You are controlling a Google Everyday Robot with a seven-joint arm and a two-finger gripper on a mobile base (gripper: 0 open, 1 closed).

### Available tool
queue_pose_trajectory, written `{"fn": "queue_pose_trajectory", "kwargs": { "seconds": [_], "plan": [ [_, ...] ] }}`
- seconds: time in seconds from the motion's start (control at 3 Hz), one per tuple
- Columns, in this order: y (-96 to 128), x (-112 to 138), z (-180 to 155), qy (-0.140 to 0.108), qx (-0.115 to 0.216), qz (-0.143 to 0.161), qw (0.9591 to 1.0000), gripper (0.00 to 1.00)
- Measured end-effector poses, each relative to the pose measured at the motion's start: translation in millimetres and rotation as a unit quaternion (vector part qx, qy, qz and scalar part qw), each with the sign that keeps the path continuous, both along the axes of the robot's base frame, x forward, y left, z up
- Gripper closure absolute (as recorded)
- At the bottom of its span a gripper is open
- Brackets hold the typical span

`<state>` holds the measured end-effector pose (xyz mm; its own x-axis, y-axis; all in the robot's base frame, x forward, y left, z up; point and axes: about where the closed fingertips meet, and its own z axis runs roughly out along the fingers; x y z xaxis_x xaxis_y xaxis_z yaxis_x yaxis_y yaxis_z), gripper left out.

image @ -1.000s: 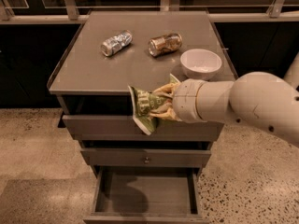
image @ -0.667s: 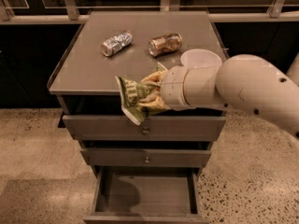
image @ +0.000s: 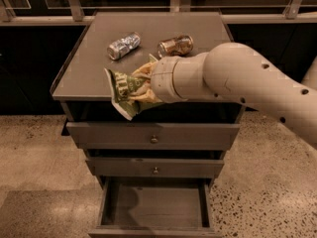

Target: Pick green jalapeno chip bag from bottom drawer and place on counter

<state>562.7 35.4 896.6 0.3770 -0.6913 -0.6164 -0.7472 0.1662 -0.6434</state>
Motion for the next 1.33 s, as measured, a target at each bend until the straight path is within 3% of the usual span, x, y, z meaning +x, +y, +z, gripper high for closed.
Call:
{"fn": "queue_pose_trajectory", "kwargs": {
  "seconds": [0.33, 0.67, 1.0, 1.33],
  "plan": [
    [0, 1, 1, -0.001, 0.003, -0.010, 0.9999, 1.00],
    [-15, 21, -3, -0.018, 0.002, -0.059, 0.9981, 1.00],
    [-40, 59, 0, -0.044, 0.016, -0.100, 0.9939, 1.00],
    [-55, 96, 1, -0.058, 0.039, -0.112, 0.9913, 1.00]
  ]
}}
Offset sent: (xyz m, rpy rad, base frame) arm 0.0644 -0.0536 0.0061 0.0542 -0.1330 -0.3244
